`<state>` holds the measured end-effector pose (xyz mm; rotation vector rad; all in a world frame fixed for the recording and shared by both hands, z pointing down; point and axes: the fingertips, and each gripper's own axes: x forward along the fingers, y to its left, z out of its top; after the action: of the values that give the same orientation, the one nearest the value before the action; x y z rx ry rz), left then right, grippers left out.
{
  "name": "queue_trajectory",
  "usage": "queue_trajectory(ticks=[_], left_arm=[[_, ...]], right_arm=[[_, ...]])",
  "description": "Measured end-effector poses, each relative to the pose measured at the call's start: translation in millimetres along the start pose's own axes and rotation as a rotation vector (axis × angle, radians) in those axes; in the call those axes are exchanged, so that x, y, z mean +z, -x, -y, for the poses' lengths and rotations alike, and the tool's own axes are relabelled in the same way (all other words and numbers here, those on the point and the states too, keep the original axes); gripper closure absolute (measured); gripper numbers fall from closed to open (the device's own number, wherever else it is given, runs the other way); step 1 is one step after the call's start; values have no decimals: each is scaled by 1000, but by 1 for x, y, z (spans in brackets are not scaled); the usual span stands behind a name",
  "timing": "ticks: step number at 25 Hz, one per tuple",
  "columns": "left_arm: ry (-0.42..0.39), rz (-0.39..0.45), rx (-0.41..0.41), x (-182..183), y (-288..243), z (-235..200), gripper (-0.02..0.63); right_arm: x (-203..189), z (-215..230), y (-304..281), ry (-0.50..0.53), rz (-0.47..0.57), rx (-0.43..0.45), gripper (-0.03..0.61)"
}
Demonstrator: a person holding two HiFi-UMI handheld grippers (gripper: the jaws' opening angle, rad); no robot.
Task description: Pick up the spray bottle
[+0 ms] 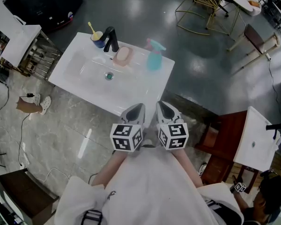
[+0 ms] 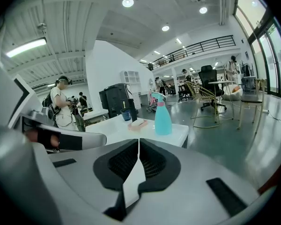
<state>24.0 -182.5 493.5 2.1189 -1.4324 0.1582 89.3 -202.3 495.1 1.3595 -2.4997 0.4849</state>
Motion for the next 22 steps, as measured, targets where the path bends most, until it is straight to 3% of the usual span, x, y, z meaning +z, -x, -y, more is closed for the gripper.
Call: queue_trajectory(ticks=[22], left_arm=[[12, -29, -31, 40, -51, -48, 588]], right_arm=[[31, 23, -72, -13, -7, -52, 549]])
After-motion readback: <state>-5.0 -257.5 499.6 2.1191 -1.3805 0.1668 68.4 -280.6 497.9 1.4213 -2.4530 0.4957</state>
